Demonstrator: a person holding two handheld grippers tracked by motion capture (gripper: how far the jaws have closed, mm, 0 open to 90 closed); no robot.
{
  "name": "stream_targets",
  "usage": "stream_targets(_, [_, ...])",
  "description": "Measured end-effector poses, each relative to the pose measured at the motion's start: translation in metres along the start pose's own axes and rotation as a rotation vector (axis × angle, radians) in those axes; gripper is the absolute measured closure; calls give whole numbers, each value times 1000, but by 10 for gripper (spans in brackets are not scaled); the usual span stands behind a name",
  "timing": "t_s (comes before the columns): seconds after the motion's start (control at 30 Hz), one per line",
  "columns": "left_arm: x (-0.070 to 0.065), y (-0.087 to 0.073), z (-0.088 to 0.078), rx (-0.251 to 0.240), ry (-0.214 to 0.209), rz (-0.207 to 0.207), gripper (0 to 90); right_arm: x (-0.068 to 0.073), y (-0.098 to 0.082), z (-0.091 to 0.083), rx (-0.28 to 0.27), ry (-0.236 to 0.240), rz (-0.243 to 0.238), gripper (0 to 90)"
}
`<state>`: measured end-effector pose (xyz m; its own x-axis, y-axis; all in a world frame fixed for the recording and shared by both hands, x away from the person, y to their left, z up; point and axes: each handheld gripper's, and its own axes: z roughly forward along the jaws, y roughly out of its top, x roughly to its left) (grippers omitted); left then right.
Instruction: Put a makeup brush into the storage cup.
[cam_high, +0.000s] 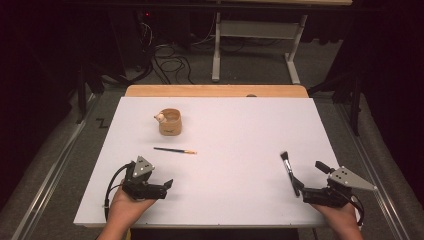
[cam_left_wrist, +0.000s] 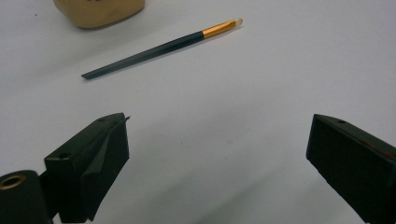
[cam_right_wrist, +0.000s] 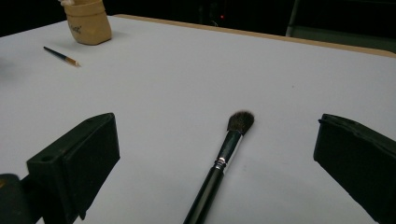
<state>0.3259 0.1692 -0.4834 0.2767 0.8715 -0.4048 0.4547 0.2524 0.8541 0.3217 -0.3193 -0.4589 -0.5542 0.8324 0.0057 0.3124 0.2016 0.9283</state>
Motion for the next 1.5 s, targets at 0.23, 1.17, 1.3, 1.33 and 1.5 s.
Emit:
stream_targets(0.23, [-1, 8, 7, 55, 19, -15, 70, -6, 10, 3, -9, 16, 32, 13])
stream_targets(1.17, [-14, 38, 41, 415, 102, 118, 131, -8, 7, 6, -7, 56, 38, 15])
stream_targets(1.3, [-15, 41, 44, 445, 98, 117, 133, -9, 6, 6, -2, 60, 38, 15])
stream_targets(1.33, [-16, 42, 45, 447, 100, 110, 133, -9, 6, 6, -2, 60, 38, 15])
stream_targets(1.5, [-16, 50, 50, 463, 84, 93, 134, -8, 5, 6, -3, 61, 36, 15])
